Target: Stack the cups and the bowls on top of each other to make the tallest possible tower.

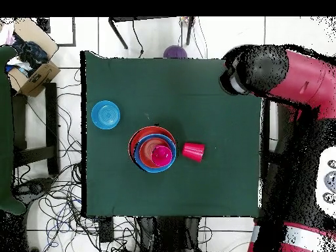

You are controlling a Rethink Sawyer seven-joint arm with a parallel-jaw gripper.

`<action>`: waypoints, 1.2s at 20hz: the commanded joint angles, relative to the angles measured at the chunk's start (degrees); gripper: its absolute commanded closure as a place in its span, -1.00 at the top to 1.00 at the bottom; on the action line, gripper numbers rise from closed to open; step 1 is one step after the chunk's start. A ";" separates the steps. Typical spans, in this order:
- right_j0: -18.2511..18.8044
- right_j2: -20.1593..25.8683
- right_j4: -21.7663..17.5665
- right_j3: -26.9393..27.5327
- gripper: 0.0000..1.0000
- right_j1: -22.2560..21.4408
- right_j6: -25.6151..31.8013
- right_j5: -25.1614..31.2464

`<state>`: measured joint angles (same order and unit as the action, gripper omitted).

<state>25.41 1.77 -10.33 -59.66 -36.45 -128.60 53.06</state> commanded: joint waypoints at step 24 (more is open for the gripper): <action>-5.77 9.47 -2.85 9.57 1.00 13.13 17.58 15.05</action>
<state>22.64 4.75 -11.87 -50.46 -25.37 -123.02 63.89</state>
